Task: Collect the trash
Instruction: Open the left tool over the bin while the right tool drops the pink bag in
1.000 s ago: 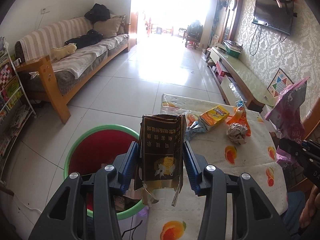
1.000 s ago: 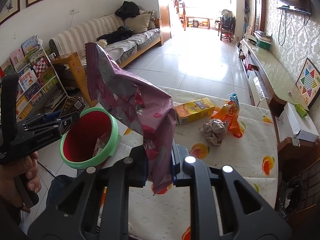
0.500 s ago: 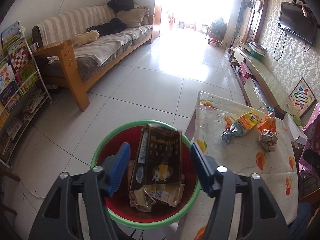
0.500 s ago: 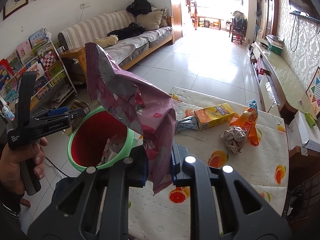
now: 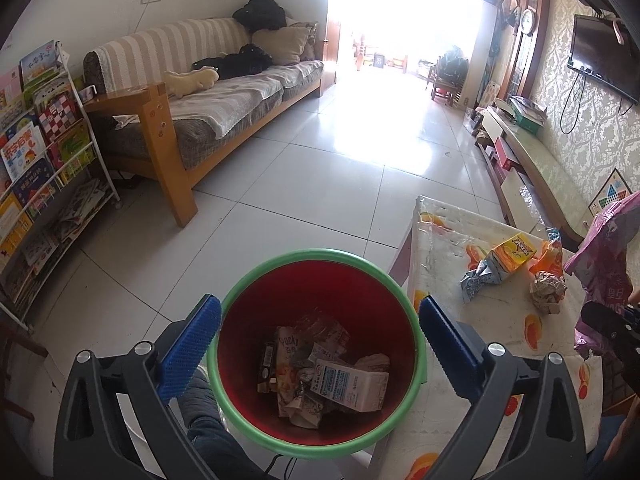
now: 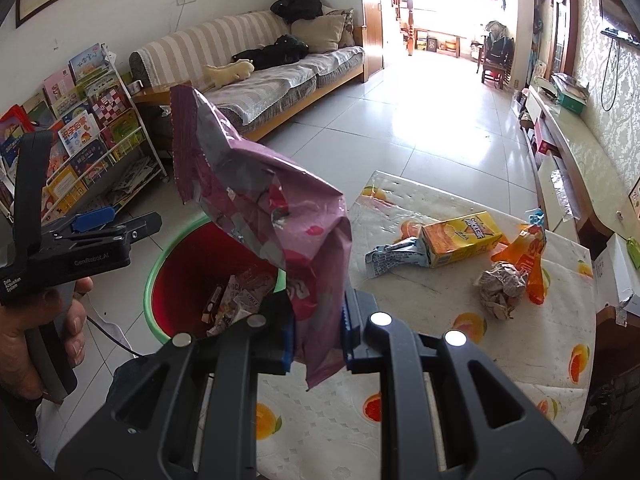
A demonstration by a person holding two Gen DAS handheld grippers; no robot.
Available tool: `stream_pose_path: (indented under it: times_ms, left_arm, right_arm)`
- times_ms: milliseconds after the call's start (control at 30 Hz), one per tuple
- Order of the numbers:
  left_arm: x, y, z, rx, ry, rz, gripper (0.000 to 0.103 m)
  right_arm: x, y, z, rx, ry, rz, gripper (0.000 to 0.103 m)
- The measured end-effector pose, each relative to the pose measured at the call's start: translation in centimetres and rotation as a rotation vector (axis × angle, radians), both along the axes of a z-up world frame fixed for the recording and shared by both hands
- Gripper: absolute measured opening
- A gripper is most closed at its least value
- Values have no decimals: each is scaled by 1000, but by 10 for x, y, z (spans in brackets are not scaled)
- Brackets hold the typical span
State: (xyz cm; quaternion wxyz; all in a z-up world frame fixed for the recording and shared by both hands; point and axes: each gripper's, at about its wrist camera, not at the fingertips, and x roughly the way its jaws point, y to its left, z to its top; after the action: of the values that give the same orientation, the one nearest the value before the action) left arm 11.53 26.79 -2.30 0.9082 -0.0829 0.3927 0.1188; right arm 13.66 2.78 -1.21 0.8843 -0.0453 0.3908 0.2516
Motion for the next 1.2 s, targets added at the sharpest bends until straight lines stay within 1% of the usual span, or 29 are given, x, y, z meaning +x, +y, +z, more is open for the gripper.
stream_pose_path:
  times_ms: [167,367,467,633,733,800,900,933,967,1000,1033,1067,1100,1133,1200]
  left_arm:
    - [-13,18,5,8,-14,46,95]
    - [-33,42,10,-5,-54,111,95]
    - [-40,48,10,24,-66,130,95]
    - [-46,61,5,13,-70,152,95]
    - [-46,64,2,49,-65,157,95]
    - [-46,68,1,37,-63,155,95]
    - [-46,73,-1,27,-65,166,95]
    - [-46,75,-1,23,-66,170,95]
    - [-47,76,-1,20,-67,173,95]
    - [-47,77,-1,18,-68,175,95]
    - [-47,79,-2,16,-69,177,95]
    - [-47,78,-2,16,-68,180,95]
    - [-47,79,-3,14,-68,182,95]
    - [-48,80,-3,10,-67,185,95]
    - [-48,82,-4,2,-66,190,95]
  right_arm:
    - [6,27,-4,5,10,45,18]
    - [13,68,-12,7,27,106,18]
    - [15,90,-17,8,45,139,18]
    - [16,121,-30,-1,79,184,18]
    - [18,134,-37,2,103,199,19]
    - [20,143,-40,1,113,210,20]
    - [21,153,-42,-3,117,224,26]
    - [21,156,-42,-4,122,231,30]
    - [22,157,-43,-6,127,236,42]
    - [23,158,-43,-7,125,232,52]
    - [22,159,-42,-8,116,220,76]
    - [22,158,-41,-7,105,209,94]
    - [21,157,-39,-7,93,201,97]
    - [22,157,-38,-9,84,195,98]
    - [23,156,-40,-16,94,190,98]
